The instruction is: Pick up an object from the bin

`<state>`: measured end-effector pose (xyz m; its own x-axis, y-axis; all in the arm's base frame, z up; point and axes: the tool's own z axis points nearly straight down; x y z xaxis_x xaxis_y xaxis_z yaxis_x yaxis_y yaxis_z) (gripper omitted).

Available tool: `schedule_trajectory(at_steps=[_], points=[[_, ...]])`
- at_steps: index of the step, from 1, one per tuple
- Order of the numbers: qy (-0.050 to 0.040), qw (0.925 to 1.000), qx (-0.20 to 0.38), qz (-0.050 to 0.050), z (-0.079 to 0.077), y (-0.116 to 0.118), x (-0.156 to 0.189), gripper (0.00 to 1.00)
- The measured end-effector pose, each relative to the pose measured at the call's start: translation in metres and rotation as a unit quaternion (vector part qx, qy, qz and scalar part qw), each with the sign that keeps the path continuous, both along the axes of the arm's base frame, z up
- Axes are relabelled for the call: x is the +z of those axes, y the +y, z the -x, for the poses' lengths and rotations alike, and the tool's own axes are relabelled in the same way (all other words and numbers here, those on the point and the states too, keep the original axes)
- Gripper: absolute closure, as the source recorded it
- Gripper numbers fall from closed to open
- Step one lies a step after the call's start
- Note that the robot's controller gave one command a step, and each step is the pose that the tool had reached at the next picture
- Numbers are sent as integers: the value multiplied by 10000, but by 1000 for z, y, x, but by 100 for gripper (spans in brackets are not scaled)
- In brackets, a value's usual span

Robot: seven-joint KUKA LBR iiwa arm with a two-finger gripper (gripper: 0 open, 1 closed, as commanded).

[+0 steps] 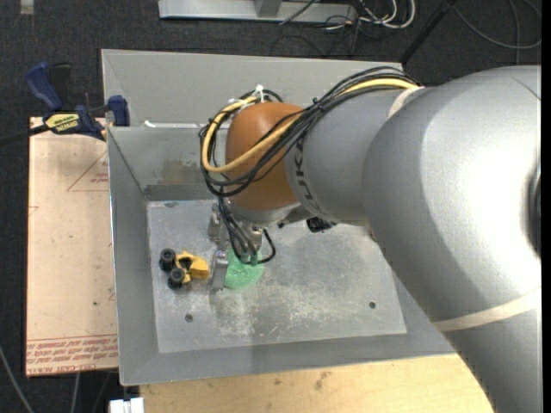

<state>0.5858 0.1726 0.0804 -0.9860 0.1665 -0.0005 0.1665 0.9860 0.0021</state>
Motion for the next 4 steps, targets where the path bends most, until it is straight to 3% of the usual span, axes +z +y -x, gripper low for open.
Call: schedule_trajectory(at_steps=[1,2,3,4], points=[[1,9971,760,7,15,-14,-4,0],[4,9998,-185,5,28,-22,-8,0],[-1,9972,-752,5,29,-17,-9,0],[-6,9991,433,6,26,-14,-9,0]])
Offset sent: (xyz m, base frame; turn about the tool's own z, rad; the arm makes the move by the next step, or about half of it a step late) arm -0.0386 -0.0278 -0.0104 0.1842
